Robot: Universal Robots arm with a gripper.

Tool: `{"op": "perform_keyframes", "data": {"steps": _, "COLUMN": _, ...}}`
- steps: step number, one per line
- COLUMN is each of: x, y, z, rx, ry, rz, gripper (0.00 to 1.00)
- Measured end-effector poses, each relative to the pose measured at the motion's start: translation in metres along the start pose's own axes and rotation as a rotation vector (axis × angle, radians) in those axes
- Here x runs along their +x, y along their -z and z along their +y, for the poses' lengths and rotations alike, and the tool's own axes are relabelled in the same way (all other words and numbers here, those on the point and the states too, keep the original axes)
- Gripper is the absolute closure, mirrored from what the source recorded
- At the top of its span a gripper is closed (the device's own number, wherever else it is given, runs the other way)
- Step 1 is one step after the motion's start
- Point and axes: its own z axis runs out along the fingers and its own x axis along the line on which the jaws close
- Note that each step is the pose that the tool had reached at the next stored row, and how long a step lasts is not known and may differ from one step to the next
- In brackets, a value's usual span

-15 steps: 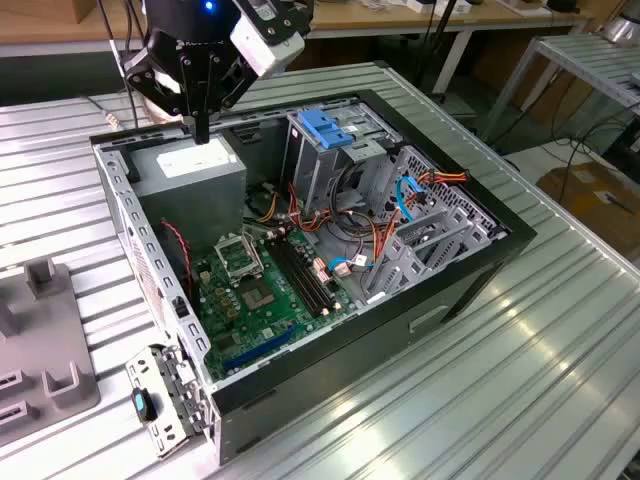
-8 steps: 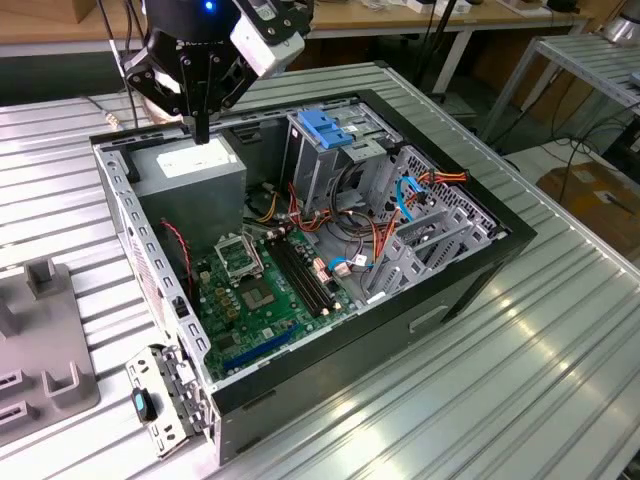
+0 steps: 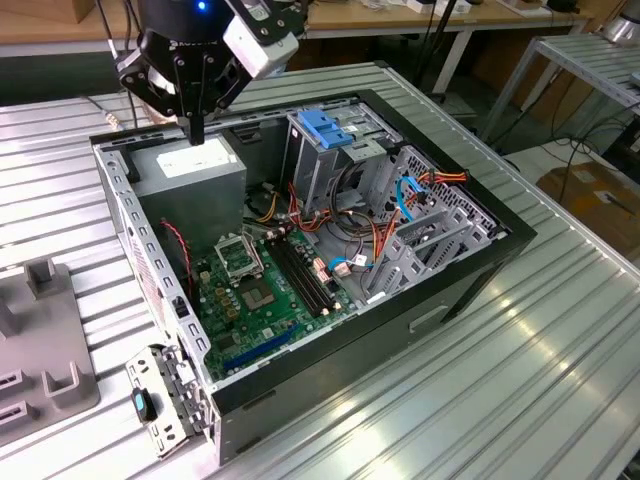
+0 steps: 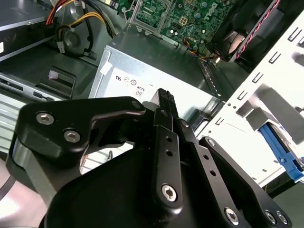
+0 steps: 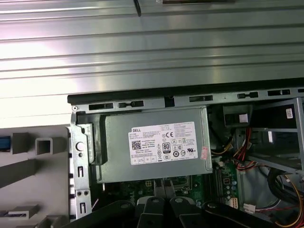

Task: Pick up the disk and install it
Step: 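Reach for the disk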

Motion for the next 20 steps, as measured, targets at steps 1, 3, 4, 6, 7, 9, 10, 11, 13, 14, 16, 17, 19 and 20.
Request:
{"op": "perform_keyframes", "data": {"steps": 1, "x": 0.0014, "y": 0.0000, "z": -0.0001, "rx": 0.0000, "ry": 0.000, "rz": 0.0000, "gripper": 0.89}}
{"op": "perform_keyframes", "data": {"steps": 3, "x": 0.0027, "y": 0.0001, "z": -0.0002, "rx": 0.0000, "ry": 0.000, "rz": 0.0000, "gripper": 0.89}}
{"op": "perform_keyframes", "data": {"steps": 4, "x": 0.0028, "y": 0.0001, "z": -0.0002, "rx": 0.0000, "ry": 0.000, "rz": 0.0000, "gripper": 0.89}}
{"op": "perform_keyframes", "data": {"steps": 6, "x": 0.0028, "y": 0.0001, "z": -0.0002, "rx": 0.0000, "ry": 0.000, "rz": 0.0000, "gripper": 0.89}}
{"op": "perform_keyframes", "data": {"steps": 7, "x": 0.0029, "y": 0.0001, "z": -0.0002, "rx": 0.0000, "ry": 0.000, "rz": 0.0000, "gripper": 0.89}}
{"op": "perform_keyframes", "data": {"steps": 9, "x": 0.0029, "y": 0.0001, "z": -0.0002, "rx": 0.0000, "ry": 0.000, "rz": 0.0000, "gripper": 0.89}}
{"op": "perform_keyframes", "data": {"steps": 10, "x": 0.0030, "y": 0.0001, "z": -0.0002, "rx": 0.0000, "ry": 0.000, "rz": 0.0000, "gripper": 0.89}}
{"op": "perform_keyframes", "data": {"steps": 11, "x": 0.0037, "y": 0.0001, "z": -0.0003, "rx": 0.0000, "ry": 0.000, "rz": 0.0000, "gripper": 0.89}}
{"op": "perform_keyframes", "data": {"steps": 13, "x": 0.0048, "y": 0.0002, "z": -0.0004, "rx": 0.0000, "ry": 0.000, "rz": 0.0000, "gripper": 0.89}}
{"op": "perform_keyframes", "data": {"steps": 14, "x": 0.0059, "y": 0.0002, "z": -0.0005, "rx": 0.0000, "ry": 0.000, "rz": 0.0000, "gripper": 0.89}}
{"op": "perform_keyframes", "data": {"steps": 16, "x": 0.0072, "y": 0.0002, "z": -0.0005, "rx": 0.0000, "ry": 0.000, "rz": 0.0000, "gripper": 0.89}}
{"op": "perform_keyframes", "data": {"steps": 17, "x": 0.0079, "y": 0.0002, "z": -0.0006, "rx": 0.0000, "ry": 0.000, "rz": 0.0000, "gripper": 0.89}}
{"op": "perform_keyframes", "data": {"steps": 19, "x": 0.0089, "y": 0.0002, "z": -0.0007, "rx": 0.0000, "ry": 0.000, "rz": 0.0000, "gripper": 0.89}}
{"op": "perform_keyframes", "data": {"steps": 20, "x": 0.0092, "y": 0.0002, "z": -0.0007, "rx": 0.0000, "ry": 0.000, "rz": 0.0000, "gripper": 0.89}}
